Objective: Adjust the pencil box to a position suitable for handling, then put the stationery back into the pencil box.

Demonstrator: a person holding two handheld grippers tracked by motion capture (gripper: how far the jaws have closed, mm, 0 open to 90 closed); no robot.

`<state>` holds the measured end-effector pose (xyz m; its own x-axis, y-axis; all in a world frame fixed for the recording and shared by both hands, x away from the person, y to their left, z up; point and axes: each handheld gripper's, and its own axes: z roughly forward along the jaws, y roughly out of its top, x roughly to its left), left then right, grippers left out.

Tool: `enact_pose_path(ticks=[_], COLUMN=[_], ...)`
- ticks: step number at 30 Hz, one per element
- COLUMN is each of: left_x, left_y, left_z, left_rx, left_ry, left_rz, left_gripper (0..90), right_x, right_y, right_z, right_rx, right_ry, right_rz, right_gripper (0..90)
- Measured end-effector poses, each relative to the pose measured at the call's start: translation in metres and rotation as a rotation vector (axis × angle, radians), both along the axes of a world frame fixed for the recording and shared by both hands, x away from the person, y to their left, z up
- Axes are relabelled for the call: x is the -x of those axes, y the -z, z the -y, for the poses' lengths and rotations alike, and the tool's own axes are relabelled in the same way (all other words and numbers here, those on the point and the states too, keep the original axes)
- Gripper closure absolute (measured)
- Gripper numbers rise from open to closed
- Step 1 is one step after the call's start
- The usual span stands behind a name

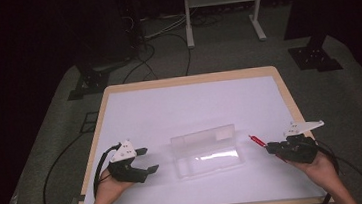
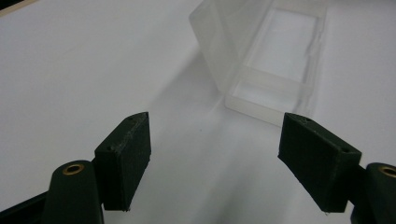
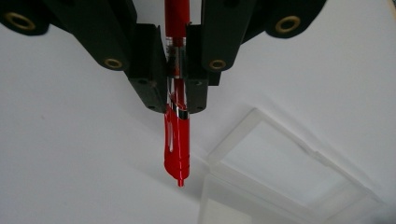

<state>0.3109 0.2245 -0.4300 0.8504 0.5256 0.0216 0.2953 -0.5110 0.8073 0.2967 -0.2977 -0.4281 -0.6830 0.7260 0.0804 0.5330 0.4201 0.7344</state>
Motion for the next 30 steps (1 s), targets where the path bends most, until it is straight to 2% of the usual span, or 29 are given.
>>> enact_pose_path(ticks=[3, 6, 12, 18, 27, 30], left_x=[-0.001, -0.001, -0.001, 0.000, 0.000, 0.000], left_y=[0.001, 0.000, 0.000, 0.000, 0.001, 0.002], left_z=[-0.004, -0.010, -0.016, -0.019, -0.021, -0.022], left_rx=[-0.005, 0.011, 0.029, 0.025, 0.023, 0.024], left_ry=[-0.018, -0.030, -0.057, -0.076, -0.081, -0.085], left_rz=[0.001, -0.003, -0.015, -0.002, -0.007, -0.009], left_gripper=[22.5, 21.5, 19.3, 18.4, 18.2, 18.2], right_x=[0.001, 0.001, -0.002, -0.005, -0.009, -0.011], right_y=[-0.007, -0.014, -0.024, -0.038, -0.044, -0.044], right_z=[-0.006, -0.012, -0.023, -0.038, -0.049, -0.053], right_rx=[-0.010, -0.021, -0.011, -0.009, -0.011, -0.026], right_ry=[-0.027, -0.057, -0.106, -0.170, -0.229, -0.247], right_rz=[0.002, 0.005, 0.003, 0.024, 0.018, 0.012], right_gripper=[78.6, 78.6, 78.6, 78.6, 78.6, 78.7])
